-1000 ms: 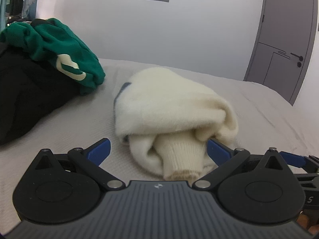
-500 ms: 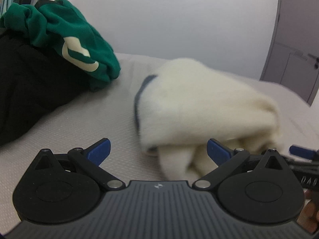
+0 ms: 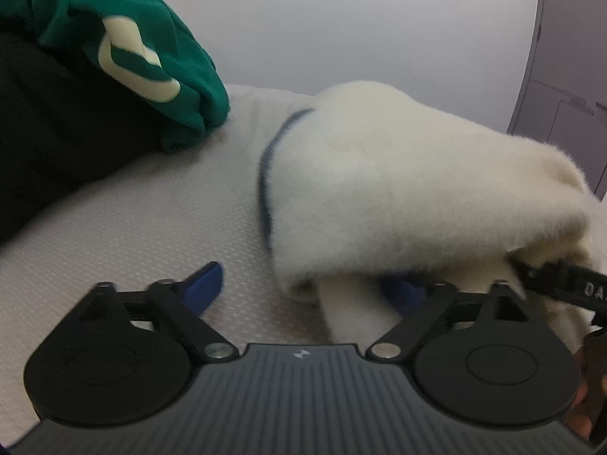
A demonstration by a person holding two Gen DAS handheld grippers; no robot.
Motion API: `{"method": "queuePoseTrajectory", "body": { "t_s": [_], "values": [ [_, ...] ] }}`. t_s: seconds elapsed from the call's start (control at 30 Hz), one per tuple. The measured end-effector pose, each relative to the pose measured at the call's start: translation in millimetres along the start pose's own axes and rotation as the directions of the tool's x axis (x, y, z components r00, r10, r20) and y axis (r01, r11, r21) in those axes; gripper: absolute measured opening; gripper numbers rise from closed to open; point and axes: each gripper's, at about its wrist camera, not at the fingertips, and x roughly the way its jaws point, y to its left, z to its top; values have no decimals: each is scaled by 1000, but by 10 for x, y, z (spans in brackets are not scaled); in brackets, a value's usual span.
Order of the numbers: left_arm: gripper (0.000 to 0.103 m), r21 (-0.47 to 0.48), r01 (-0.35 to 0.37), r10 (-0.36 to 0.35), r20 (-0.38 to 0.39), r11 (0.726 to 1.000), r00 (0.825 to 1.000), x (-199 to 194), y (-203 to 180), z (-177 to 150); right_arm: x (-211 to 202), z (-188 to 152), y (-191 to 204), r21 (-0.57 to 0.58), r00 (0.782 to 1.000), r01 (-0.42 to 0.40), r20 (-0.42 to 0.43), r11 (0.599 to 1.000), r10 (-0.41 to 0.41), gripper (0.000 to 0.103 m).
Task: Fold large clothes
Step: 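Grasp the cream sweater edge with the left gripper while the right gripper grasps another edge, then lift the sweater with both grippers and pull the grippers apart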
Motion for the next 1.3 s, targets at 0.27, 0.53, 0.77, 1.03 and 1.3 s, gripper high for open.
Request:
{"method": "queuePoseTrajectory", "body": {
  "t_s": [0.27,0.53,0.77,1.03,1.3],
  "values": [
    [27,-19,57,-55,66,998,996,-83,-47,34,-200,94,-25,102,998,-56,12,993,55,35],
    [19,-38,69,-63,145,997,987,-465,-63,123,-664,197,54,32,993,-73,99,997,69,16],
    [18,1,56,-55,200,998,978,-951,-230,130,-1210,254,133,-26,986,-84,145,996,87,15],
    [17,-42,95,-83,227,995,970,-1763,-248,-27,-1781,284,122,-54,977,-78,193,996,87,15],
    [17,-60,141,-121,255,988,959,-2586,-341,-245,-2343,212,205,-66,956,-74,279,995,89,15]
  ]
}}
